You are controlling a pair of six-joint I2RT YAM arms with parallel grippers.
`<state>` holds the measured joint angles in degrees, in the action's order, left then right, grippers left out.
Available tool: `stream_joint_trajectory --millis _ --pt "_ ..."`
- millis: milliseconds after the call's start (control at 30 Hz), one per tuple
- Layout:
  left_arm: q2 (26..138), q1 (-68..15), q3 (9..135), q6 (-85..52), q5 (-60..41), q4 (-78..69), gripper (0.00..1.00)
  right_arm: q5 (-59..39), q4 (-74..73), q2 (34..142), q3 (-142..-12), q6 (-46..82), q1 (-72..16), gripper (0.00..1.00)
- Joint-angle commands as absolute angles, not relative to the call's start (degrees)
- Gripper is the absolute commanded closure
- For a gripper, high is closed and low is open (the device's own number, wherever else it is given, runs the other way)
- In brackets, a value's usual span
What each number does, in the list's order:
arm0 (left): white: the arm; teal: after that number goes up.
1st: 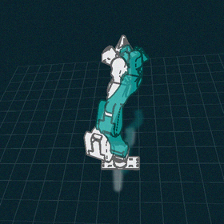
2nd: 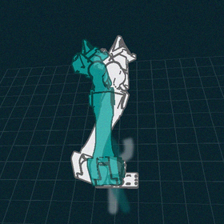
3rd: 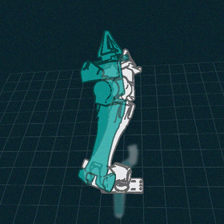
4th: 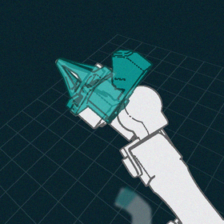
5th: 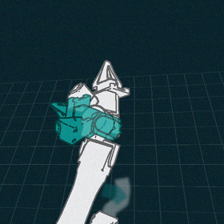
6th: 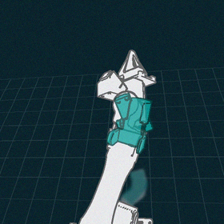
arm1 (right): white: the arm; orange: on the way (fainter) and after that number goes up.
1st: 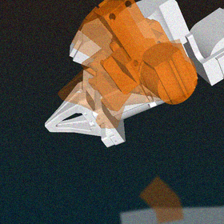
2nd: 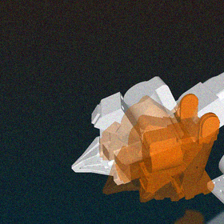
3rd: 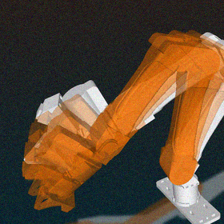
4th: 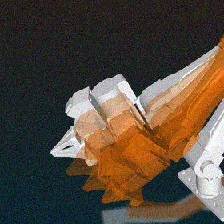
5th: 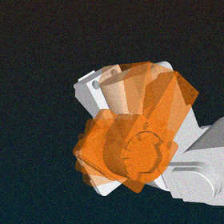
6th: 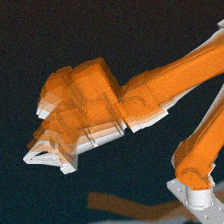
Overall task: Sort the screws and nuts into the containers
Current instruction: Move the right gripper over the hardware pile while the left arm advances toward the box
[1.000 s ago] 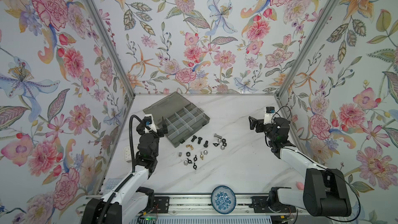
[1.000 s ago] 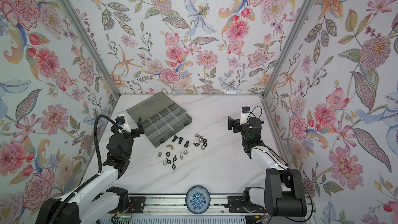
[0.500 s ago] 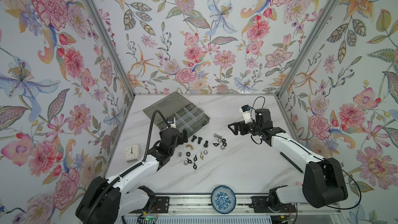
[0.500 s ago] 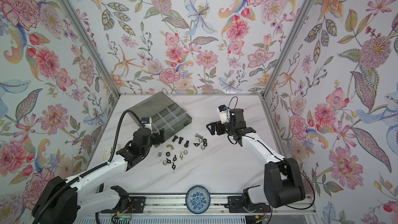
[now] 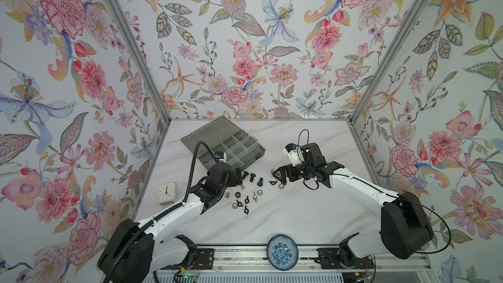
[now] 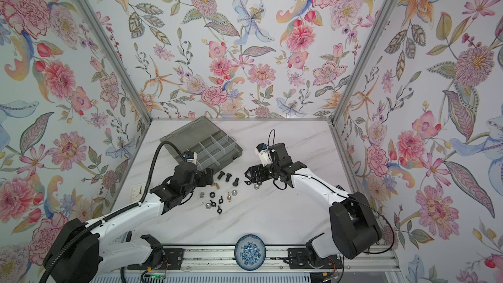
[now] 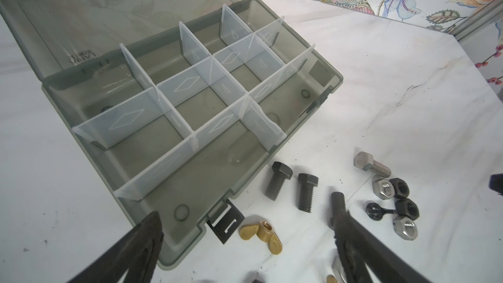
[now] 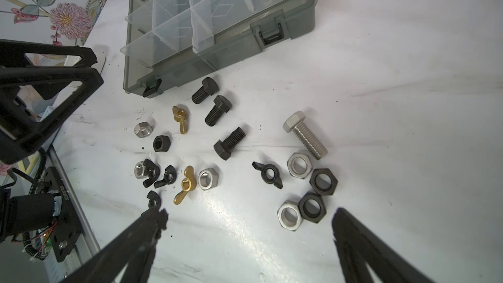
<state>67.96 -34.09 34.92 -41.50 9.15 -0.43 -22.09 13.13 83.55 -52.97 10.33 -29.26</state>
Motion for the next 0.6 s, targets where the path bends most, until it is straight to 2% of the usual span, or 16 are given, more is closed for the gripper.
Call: stream_joint_trajectory --millis 0,367,567 --pt "66.14 -34.25 35.04 -46.53 6.45 1.50 0.01 -22.14 14.83 84.90 -54.90 8.82 -30.35 0.03" --pt "63.81 -34.19 33.53 -49.74 3.32 0.00 0.01 -23.57 14.81 86.94 -56.77 6.86 -34.50 0.09" --pt "63.55 -34.06 33.04 -49.90 2.53 -0.18 0.01 -18.67 14.46 89.46 -58.10 5.94 -39.51 0.11"
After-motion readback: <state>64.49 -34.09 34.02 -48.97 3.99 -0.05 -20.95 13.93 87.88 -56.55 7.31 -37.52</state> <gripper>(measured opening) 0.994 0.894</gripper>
